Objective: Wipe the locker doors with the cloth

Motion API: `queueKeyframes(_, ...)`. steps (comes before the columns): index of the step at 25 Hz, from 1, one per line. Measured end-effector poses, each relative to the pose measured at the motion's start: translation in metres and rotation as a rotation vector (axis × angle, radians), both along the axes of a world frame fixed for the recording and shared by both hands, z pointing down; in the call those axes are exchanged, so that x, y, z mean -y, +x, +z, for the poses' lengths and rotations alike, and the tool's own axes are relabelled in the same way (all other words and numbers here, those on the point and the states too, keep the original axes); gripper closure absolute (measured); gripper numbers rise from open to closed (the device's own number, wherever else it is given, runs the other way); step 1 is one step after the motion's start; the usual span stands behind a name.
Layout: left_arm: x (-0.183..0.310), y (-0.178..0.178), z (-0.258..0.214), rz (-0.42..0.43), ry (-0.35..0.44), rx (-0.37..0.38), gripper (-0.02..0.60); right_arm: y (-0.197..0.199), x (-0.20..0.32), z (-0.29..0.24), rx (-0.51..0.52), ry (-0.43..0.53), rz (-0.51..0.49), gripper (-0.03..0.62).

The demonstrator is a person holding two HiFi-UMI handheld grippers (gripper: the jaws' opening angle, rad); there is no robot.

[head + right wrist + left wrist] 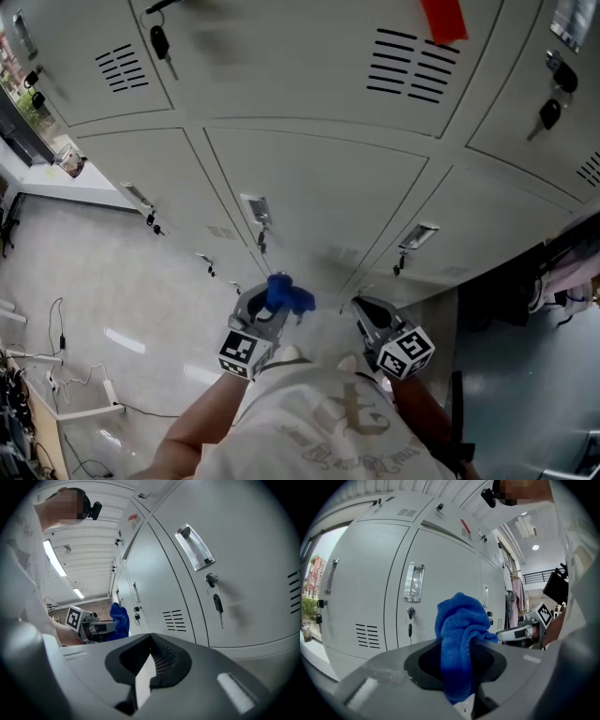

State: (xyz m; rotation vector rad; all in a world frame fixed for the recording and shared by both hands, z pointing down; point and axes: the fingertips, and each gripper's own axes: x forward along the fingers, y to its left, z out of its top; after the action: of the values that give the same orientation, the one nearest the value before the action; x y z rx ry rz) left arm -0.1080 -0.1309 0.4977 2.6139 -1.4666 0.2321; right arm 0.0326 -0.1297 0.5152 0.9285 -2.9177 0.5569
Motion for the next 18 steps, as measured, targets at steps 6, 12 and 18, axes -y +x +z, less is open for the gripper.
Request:
queueKeyframes(6,-0.009,0.004,0.012,0.086,-0.006,0.009,0.449,-0.008,-0.019,0.005,-0.028,0.012,0.023,0.586)
queueKeyframes(12,-0.006,-0.010,0.017,0.102,0.014,0.046,0.449,-0.038,-0.012,0.002,-0.042,0.031,-0.024,0.586)
queueKeyframes(18,-0.005,-0.013,0.019,0.130,0.007,0.019,0.449,-0.042,-0.017,0.009,-0.065,0.018,0.011,0.586)
